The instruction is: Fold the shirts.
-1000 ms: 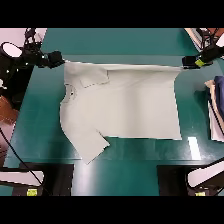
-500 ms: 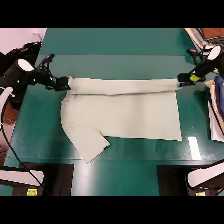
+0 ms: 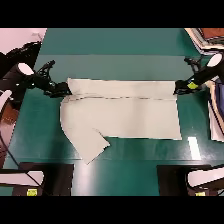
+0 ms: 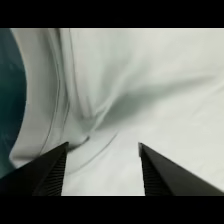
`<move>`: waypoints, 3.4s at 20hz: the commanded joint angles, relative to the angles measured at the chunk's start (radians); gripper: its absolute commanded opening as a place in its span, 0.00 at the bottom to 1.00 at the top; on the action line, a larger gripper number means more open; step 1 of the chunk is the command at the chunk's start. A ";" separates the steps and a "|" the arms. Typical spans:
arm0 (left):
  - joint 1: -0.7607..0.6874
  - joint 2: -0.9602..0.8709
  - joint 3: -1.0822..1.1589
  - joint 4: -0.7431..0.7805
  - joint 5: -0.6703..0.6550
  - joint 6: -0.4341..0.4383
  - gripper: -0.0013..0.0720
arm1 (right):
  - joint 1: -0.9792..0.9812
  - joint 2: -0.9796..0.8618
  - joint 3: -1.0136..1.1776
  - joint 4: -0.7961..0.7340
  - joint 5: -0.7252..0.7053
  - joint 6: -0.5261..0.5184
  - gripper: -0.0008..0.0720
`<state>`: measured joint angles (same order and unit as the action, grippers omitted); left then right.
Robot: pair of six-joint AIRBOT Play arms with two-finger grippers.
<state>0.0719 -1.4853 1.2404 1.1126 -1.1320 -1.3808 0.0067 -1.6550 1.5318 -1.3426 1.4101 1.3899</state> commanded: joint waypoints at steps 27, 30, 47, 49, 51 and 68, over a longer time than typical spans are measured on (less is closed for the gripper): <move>-0.162 0.682 -0.912 -0.206 0.213 -0.233 0.05 | -0.314 0.425 -0.397 0.215 0.136 -0.135 0.45; -0.162 0.682 -0.856 -0.206 0.161 -0.181 0.06 | -0.398 0.448 -0.515 0.116 0.129 -0.134 0.45; -0.162 0.682 -0.796 -0.220 0.156 -0.156 0.06 | -0.370 0.398 -0.879 0.161 -0.018 -0.135 0.48; -0.162 0.682 -0.796 -0.220 0.144 -0.156 0.06 | -0.330 0.405 -0.879 0.162 -0.024 -0.135 0.48; -0.162 0.682 -0.796 -0.219 0.139 -0.153 0.05 | -0.302 0.406 -0.879 0.162 -0.021 -0.135 0.42; -0.161 0.773 -0.497 -0.029 0.089 -0.254 0.05 | -0.160 0.586 -0.546 0.162 -0.035 -0.080 0.03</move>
<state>-0.0898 -0.6170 0.6258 0.9955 -1.1210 -1.6520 -0.2234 -1.0061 0.8494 -1.1805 1.4273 1.2915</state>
